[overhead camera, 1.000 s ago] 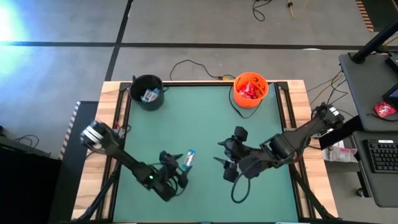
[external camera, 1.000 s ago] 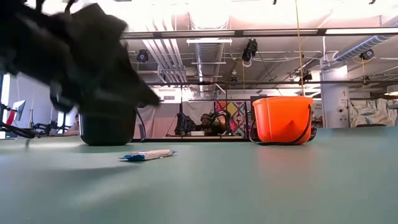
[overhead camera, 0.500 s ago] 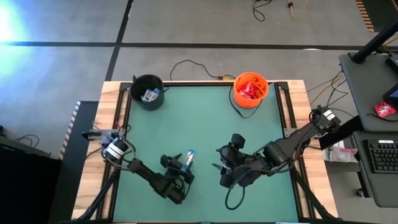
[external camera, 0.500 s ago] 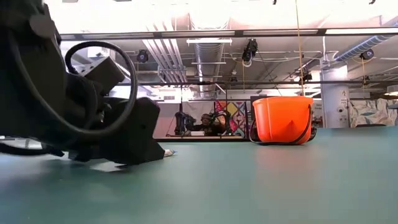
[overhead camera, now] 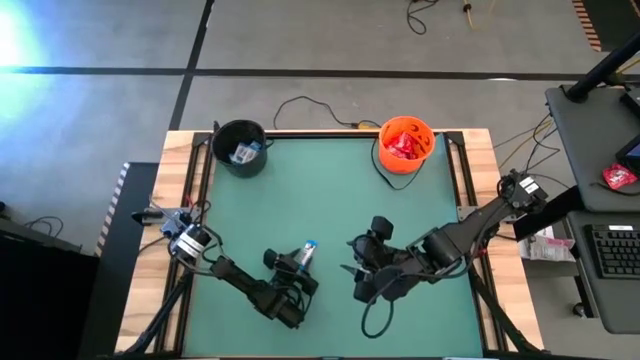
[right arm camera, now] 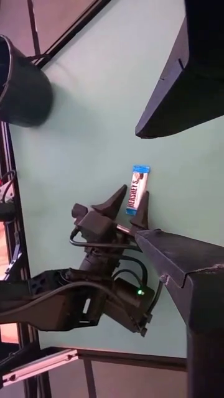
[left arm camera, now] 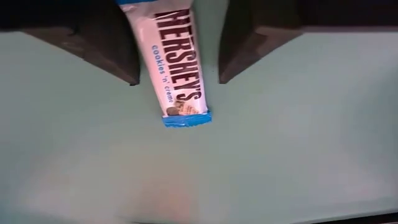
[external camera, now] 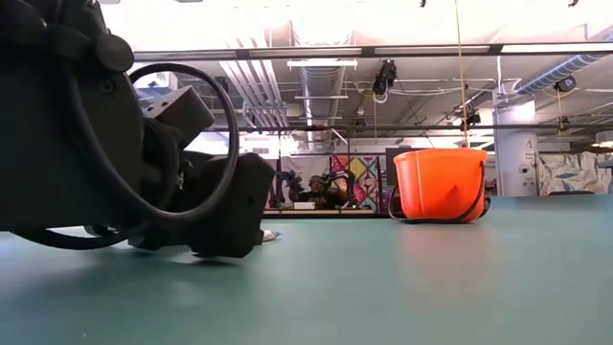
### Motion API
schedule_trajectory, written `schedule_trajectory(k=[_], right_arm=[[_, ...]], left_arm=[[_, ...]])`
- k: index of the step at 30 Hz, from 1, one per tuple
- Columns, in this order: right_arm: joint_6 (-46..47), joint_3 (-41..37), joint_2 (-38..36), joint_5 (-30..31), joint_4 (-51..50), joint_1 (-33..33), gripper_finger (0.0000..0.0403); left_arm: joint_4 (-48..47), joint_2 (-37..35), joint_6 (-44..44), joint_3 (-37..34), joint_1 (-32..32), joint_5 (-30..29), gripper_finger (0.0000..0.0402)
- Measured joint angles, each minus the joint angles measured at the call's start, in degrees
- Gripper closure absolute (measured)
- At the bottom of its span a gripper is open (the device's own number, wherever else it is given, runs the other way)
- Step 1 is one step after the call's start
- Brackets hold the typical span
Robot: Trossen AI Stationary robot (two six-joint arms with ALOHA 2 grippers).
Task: Sort candy by brand, put in halloween buckets
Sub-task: Put the white candy into the black bucket
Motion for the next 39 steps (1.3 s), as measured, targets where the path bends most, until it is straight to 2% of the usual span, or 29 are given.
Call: schedule_trajectory(k=[4, 8, 14, 21, 24, 26, 32, 35, 39], right_arm=[[0.0, 0.0, -0.02, 0.0, 0.01, 0.0, 0.0156], [0.44, 0.0, -0.02, -0.41, 0.01, 0.0, 0.0156], [0.37, 0.0, -0.02, -0.43, 0.01, 0.0, 0.0156], [0.33, 0.0, -0.02, -0.46, 0.28, -0.38, 0.0156], [0.11, 0.0, -0.02, -1.26, 1.06, -1.53, 0.0156], [-0.32, 0.0, -0.04, -2.61, 2.05, -2.54, 0.0156], [-4.92, 0.0, -0.04, -5.04, 4.69, -5.56, 0.0156], [-6.9, 0.0, -0.04, -5.49, 5.28, -6.99, 0.0156], [-9.78, 0.0, -0.07, -9.72, 6.5, -9.15, 0.0156]], left_arm=[[-0.33, 0.0, 0.72, 0.0, 0.07, 0.06, 0.0256], [-0.2, -0.05, 1.59, -0.47, 0.09, 0.04, 0.029], [-3.58, -0.94, 1.69, -0.68, 0.07, 1.3, 0.03], [-18.07, -8.81, 2.06, -2.42, 0.91, 10.97, 0.0297], [-23.77, -14.61, 3.22, -5.98, 1.93, 16.68, 0.0298], [-23.82, -19.75, 3.49, -8.54, 2.89, 18.14, 0.0298], [-24.93, -37.76, 11.7, -16.73, 6.11, 18.07, 0.0298], [-24.58, -46.56, 16.14, -18.99, 8.43, 18.47, 0.0298], [-24.87, -58.36, 23.68, -19.58, 13.08, 18.75, 0.0298]])
